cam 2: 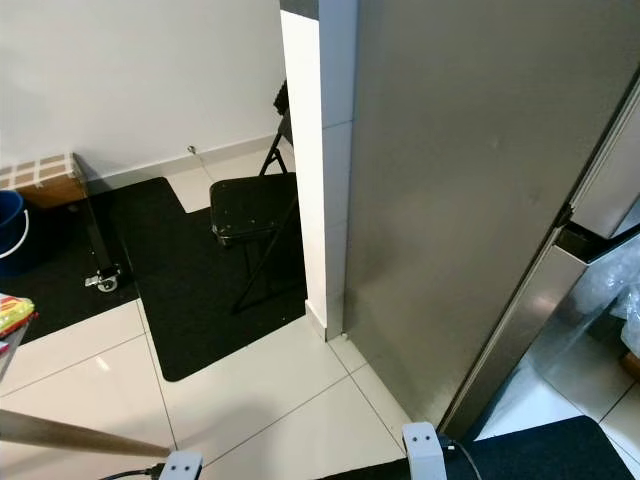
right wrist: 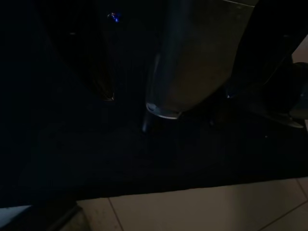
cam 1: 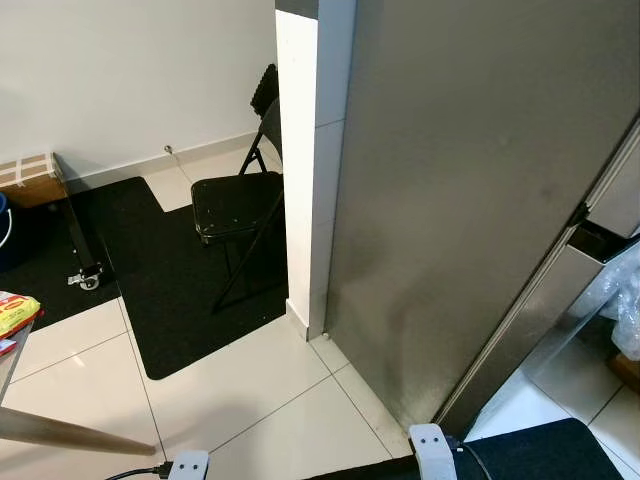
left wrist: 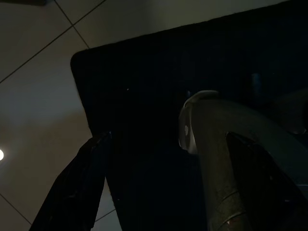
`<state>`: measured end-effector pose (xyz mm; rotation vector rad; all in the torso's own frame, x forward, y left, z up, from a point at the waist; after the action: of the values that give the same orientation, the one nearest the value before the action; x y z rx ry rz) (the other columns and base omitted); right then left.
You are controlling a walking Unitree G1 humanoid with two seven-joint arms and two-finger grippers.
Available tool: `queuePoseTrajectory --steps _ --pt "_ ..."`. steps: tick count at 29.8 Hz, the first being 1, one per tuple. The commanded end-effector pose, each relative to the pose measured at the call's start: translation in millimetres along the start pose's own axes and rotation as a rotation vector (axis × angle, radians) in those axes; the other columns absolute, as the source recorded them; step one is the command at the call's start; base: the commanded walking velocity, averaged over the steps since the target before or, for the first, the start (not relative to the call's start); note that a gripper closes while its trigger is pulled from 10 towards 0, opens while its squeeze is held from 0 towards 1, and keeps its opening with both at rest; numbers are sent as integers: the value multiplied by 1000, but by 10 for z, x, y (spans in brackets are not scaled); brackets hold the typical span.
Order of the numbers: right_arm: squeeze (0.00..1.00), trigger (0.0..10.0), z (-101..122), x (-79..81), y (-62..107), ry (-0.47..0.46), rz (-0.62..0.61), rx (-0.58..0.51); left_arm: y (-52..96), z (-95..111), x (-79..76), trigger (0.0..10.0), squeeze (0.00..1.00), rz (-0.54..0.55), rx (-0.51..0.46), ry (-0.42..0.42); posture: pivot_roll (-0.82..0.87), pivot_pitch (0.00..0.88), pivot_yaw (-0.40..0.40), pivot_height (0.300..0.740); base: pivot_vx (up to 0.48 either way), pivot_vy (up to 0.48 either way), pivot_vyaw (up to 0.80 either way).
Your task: Restocking fridge
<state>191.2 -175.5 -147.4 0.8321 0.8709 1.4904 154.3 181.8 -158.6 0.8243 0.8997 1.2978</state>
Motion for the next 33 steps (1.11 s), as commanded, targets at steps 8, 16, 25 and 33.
queuePoseTrajectory --steps 8,16,25,33 --pt "0 10000 -41 -26 6 -7 -7 11 2 -53 -32 10000 0 -18 17 3 -15 0 16 740 0 -196 0" --pt "0 10000 -36 -33 7 -5 -8 11 -2 -53 -57 10000 0 -29 19 18 -15 0 14 740 0 -464 0" --pt "0 10000 -44 -31 7 -4 -7 14 -2 -48 -39 10000 0 -14 13 36 -15 0 15 740 0 -208 0" --pt "0 10000 -52 -30 8 -3 -6 16 -2 -42 -36 10000 0 -12 10 35 -14 0 13 740 0 0 0"
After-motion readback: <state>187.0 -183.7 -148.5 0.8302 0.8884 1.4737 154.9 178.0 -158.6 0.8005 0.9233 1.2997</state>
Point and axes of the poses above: a point about 5 cm out from each wrist's last joint towards the gripper, its own y axis pointing back from the gripper into the wrist, its own z axis along the axis of the wrist's last joint, x = y × z, the point moved 6 cm from there along -y, pointing out of the wrist towards the gripper
